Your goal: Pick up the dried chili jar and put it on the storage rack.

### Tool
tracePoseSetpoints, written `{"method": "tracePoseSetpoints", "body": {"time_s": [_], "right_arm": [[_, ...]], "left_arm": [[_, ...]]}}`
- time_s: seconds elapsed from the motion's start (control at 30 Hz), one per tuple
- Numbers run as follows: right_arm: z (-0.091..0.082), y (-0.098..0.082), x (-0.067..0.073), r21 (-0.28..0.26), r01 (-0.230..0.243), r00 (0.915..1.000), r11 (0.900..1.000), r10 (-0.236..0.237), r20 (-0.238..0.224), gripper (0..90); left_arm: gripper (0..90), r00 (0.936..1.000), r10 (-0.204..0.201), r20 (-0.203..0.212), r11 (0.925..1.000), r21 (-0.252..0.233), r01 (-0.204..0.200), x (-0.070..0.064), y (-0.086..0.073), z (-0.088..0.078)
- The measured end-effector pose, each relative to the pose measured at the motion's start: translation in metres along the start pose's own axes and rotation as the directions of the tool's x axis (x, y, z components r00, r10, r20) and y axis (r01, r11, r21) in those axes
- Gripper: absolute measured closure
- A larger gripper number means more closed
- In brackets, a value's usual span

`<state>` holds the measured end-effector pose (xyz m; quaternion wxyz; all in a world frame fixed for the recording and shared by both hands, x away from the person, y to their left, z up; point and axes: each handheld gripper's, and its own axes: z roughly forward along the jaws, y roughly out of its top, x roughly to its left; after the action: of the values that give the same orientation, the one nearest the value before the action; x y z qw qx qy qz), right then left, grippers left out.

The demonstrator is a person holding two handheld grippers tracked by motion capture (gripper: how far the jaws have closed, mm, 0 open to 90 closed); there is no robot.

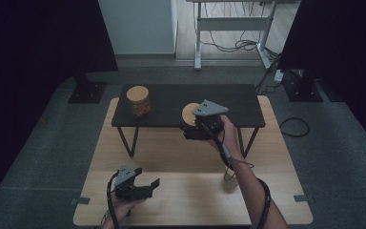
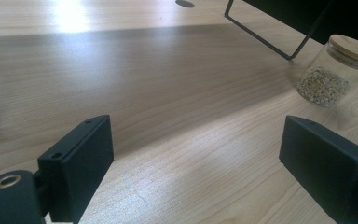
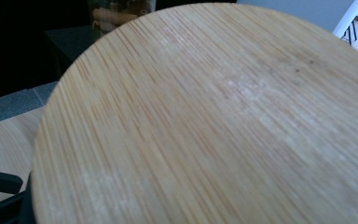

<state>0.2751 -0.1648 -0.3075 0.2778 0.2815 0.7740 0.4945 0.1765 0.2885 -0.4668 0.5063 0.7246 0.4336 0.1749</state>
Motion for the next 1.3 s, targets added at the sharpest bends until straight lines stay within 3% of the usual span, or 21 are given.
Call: {"method": "tracePoseSetpoints", "body": {"time_s": [0.6,1.3], "right_arm": [[0.006,0.006,-0.011,0.007,-0.007,0.9998,1.000,0.006,0.021,23.9],[0.025,0.011,-0.023,0.025,-0.037,0.9977,0.999,0.035,0.058,23.9]], "left_arm": [[9.4,1.0000,0.002,-0.001,1.0000,0.002,-0.002,0.000,0.000,0.001],[9.3,1.0000,-0.001,-0.006,0.9999,0.013,0.001,0.002,-0.001,0.002]]}}
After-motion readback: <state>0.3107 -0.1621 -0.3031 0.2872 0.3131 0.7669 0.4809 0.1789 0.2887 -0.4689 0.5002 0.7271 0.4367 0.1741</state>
